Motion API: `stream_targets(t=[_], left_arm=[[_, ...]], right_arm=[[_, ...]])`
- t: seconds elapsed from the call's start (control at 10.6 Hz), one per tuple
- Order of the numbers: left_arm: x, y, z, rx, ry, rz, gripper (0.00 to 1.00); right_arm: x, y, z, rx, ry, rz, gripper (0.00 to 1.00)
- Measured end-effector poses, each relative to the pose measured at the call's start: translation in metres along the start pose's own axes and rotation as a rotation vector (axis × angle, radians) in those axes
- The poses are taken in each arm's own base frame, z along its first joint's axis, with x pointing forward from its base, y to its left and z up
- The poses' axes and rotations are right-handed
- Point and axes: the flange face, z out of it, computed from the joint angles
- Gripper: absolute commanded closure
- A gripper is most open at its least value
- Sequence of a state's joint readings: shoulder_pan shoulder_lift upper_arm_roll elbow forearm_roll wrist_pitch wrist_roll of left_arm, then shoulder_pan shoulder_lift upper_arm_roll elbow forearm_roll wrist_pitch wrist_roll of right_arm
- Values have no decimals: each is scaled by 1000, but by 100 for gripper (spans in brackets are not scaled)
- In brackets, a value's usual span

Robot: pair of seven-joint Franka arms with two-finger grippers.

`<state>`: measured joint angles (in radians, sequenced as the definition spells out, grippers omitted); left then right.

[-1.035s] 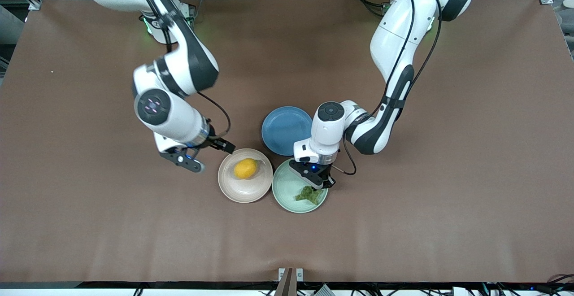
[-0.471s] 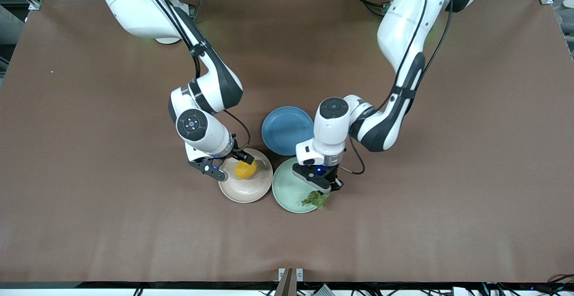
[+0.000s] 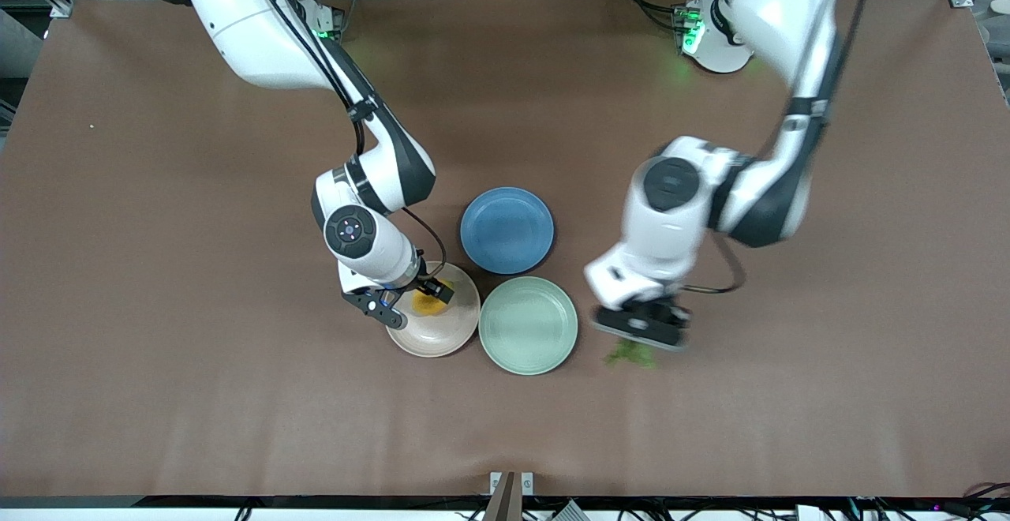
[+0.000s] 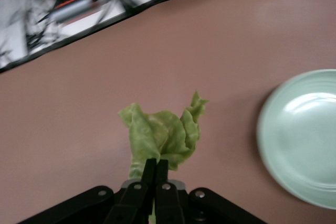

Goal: Pick lemon and lettuce from plates
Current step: 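Lift the lettuce off the plate while the right gripper grasps the lemon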

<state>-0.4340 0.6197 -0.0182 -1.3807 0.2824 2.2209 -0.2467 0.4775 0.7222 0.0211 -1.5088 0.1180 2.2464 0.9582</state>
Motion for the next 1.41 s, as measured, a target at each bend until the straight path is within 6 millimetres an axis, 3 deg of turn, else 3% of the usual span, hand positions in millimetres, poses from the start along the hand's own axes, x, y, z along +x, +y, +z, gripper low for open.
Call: stream_targets(t=[0.19, 0.38, 0.56, 0.75, 0.85, 0.94, 1.04, 1.32, 1.41], left_arm=[[-8, -84, 17, -18, -70, -116, 100], [-31, -136, 52, -45, -146, -189, 100], [-54, -151, 79, -99, -215, -262, 96], [-69, -152, 103, -145, -269, -312, 89], [-75, -153, 116, -146, -288, -318, 80], [-80, -160, 129, -145, -306, -330, 53], [-86, -170, 142, -144, -316, -347, 1], [-90, -185, 152, -143, -316, -364, 0], [-87, -186, 148, -143, -305, -361, 0]], right_arm=[[-1, -1, 15, -9, -6, -1, 0], [-2, -6, 23, -6, -4, -3, 0], [2, -13, 33, 21, 15, 2, 0], [5, -13, 44, 31, 25, 6, 0], [6, -13, 48, 32, 26, 7, 0], [6, -13, 51, 31, 25, 7, 0], [6, -12, 53, 28, 24, 8, 0], [6, -11, 61, 20, 20, 9, 0], [7, -11, 63, 18, 19, 9, 7]])
